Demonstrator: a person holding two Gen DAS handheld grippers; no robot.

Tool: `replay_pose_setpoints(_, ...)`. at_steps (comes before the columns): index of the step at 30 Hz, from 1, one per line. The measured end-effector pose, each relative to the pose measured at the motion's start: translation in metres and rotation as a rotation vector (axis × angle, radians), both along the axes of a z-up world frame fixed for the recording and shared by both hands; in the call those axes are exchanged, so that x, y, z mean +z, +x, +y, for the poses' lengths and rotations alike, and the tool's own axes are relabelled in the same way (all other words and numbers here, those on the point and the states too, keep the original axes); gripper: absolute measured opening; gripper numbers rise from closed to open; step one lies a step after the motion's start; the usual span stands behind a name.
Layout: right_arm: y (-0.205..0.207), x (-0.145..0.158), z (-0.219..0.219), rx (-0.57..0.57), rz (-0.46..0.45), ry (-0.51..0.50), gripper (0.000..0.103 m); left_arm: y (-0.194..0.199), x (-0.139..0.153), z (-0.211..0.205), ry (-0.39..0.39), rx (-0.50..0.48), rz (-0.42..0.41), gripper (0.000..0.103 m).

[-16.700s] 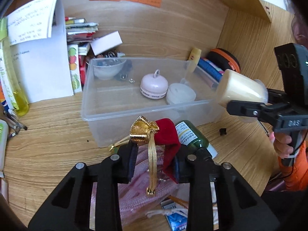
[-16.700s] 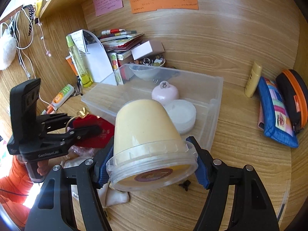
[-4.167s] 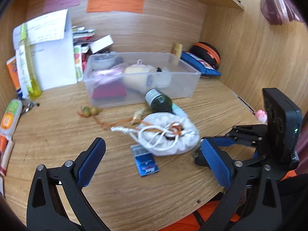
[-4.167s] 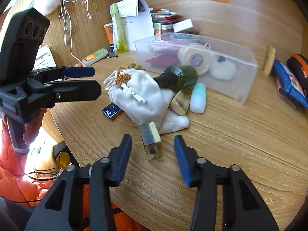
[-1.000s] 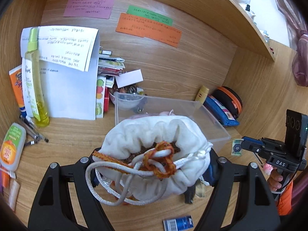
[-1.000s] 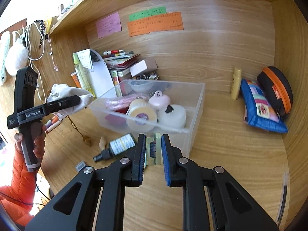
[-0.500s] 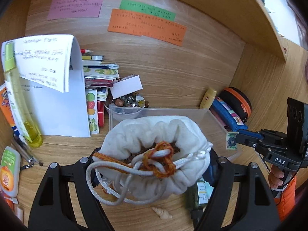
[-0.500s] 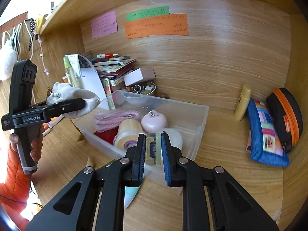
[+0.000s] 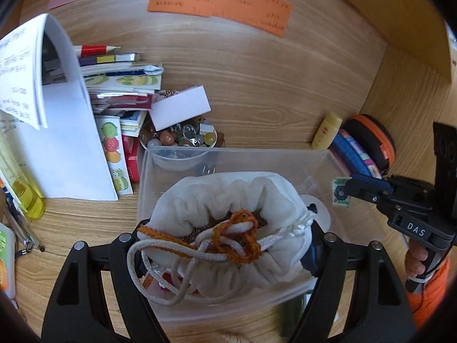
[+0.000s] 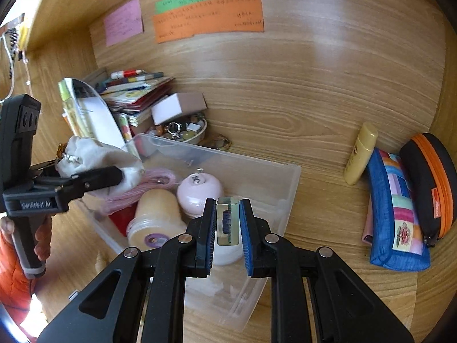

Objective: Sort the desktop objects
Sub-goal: 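Carry the white pouch and small tile into the clear box and release both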

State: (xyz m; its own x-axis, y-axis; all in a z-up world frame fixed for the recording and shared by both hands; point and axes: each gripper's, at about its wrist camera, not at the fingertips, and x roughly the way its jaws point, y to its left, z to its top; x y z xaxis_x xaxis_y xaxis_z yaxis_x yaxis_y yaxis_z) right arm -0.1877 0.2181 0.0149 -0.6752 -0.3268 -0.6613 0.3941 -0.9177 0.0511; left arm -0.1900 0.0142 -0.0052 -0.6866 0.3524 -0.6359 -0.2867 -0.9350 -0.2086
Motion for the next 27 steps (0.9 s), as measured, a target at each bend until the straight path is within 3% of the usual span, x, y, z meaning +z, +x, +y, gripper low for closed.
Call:
replay_pose_setpoints(4,-0.014,-0.005,-0.006,-0.009,-0.011,0.051,0.015,-0.003,-0.006,0.011,-0.038,-0.004,-0.002,0.078)
replay_pose_setpoints(13,-0.042,-0.019,-0.022,-0.028,-0.044,0.116,0.015,-0.013,-0.016,0.020,-0.044,-0.031,-0.026,0.078)
replay_pose_setpoints(27,-0.046,-0.024,-0.041,-0.032,-0.041,0.224,0.016,-0.011,-0.020,0.020,-0.063,-0.072,-0.033,0.082)
